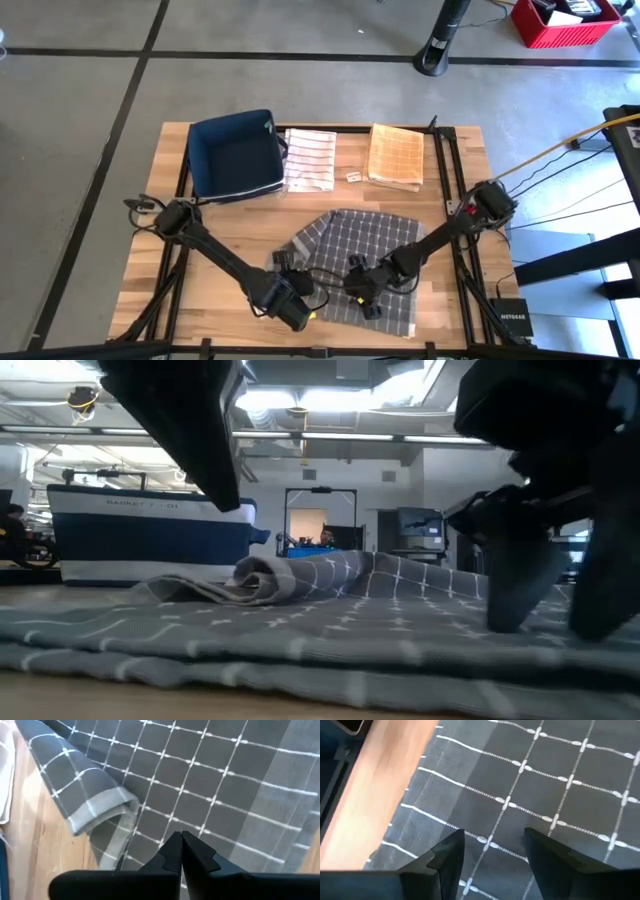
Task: Fold towel
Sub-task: Fold the gray towel
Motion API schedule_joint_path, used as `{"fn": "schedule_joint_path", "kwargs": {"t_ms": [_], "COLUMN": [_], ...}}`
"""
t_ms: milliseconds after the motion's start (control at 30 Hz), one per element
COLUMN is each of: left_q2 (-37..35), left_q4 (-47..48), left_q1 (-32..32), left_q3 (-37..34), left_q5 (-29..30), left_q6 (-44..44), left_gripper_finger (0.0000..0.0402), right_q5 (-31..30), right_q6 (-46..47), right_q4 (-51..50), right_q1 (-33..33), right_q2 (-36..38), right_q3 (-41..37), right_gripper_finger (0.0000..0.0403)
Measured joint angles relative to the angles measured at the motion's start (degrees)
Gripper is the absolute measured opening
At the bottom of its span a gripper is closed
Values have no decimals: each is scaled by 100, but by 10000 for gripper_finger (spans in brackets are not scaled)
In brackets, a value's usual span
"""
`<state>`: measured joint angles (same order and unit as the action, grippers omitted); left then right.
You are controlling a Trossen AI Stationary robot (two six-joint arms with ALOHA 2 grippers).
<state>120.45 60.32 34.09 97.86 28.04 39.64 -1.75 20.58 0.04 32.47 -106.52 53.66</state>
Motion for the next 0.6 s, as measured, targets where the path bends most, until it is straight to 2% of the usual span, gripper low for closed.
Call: {"fn": "schedule_joint_path", "kwargs": {"t_ms": [67,200,433,500,600], "left_q2": [-73,-230,-486,-477,-401], "left_q4": [10,23,201,53,-254], "left_q1": [-31,-194,-900,-1143,-1439], "left_q3": [28,118,103,100,96], "left_q5": [-6,13,517,270,-465], "left_q6": [-44,-437,-1565,-1839,-2177], "left_gripper_finger": [3,3,3,3,3], "right_q5": [3,-237,-1301,-1370,-1340], "right_q6": [59,13,129,208,258], "right_q4": [-310,-314,-331,-346,-316], "right_q1": [14,18,6,-2,5], "right_q2": [136,362,117,-39,-240], "right_q3": [132,318,274,229,206], "right_gripper_finger": [206,206,206,206,206]}}
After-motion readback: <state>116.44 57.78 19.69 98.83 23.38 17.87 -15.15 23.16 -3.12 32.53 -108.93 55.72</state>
